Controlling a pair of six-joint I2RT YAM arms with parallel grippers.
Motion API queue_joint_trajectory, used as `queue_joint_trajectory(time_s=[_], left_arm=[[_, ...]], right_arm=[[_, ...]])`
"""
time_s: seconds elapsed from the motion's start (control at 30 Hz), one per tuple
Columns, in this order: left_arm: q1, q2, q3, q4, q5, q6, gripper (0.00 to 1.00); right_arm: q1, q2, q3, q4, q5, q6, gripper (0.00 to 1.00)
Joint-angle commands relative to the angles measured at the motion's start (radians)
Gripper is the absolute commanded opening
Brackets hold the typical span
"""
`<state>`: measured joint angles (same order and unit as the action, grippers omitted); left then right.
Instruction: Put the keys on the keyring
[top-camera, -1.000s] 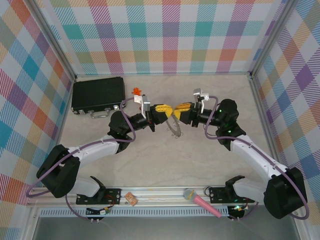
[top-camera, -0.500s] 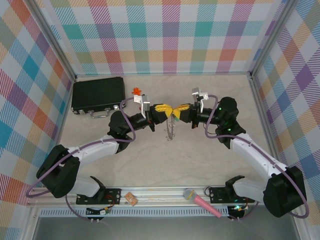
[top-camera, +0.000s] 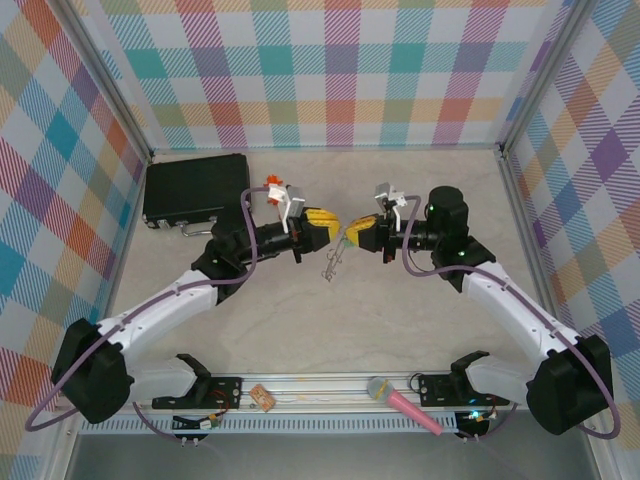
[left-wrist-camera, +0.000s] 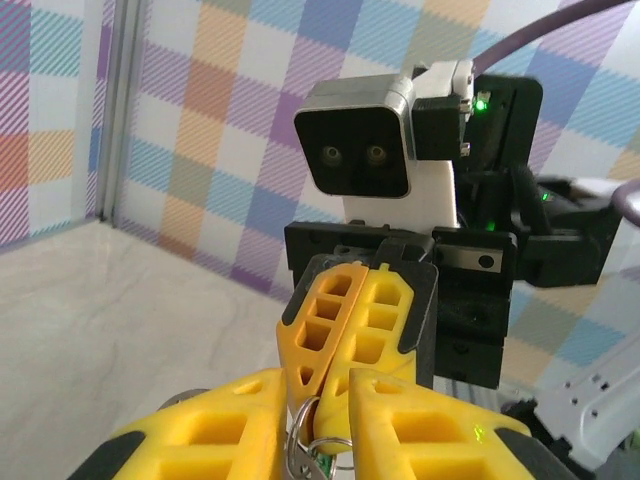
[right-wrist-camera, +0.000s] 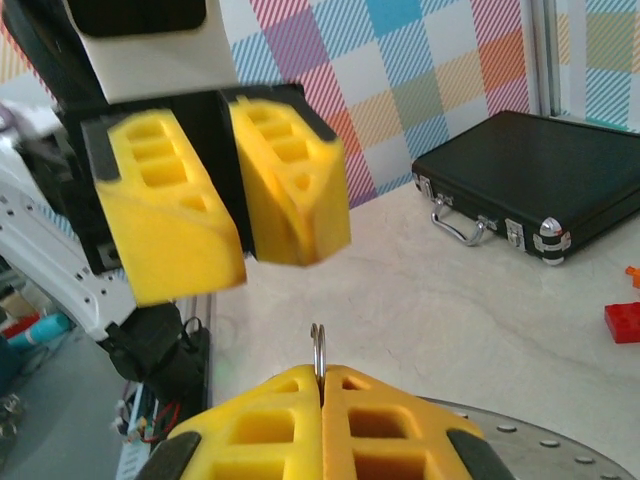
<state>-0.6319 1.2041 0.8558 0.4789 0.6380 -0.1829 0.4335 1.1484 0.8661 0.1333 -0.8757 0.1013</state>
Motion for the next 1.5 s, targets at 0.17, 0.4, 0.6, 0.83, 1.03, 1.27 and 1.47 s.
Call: queue_joint_trajectory(time_s=[0.17, 0.4, 0.6, 0.83, 1.03, 1.27, 1.47], left_arm=[[0.011, 0.007, 0.228, -0.690, 0.060, 0.325, 0.22], [0.011, 0.048, 0.280, -0.846, 0.095, 0.468, 0.21], [0.011, 0.073, 0.292, -0.849, 0.099, 0.483, 0.20], [0.017, 0.051, 0.276, -0.816, 0.060, 0.485, 0.17], [0.039, 0.017, 0.238, -0.728, 0.038, 0.456, 0.17], [0.040, 0.038, 0.241, -0.717, 0.120, 0.448, 0.15], [0.040, 0.043, 0.247, -0.730, 0.139, 0.451, 0.14]], right_arm=[[0.005, -0.002, 0.070, -0.239, -0.055, -0.264, 0.00], [0.005, 0.074, 0.159, -0.355, -0.131, -0.354, 0.00], [0.010, 0.138, 0.222, -0.423, -0.187, -0.400, 0.00], [0.020, 0.173, 0.238, -0.473, -0.196, -0.431, 0.00], [0.033, 0.178, 0.232, -0.469, -0.194, -0.428, 0.00], [0.051, 0.179, 0.237, -0.470, -0.189, -0.430, 0.00], [0.051, 0.168, 0.231, -0.458, -0.170, -0.423, 0.00]])
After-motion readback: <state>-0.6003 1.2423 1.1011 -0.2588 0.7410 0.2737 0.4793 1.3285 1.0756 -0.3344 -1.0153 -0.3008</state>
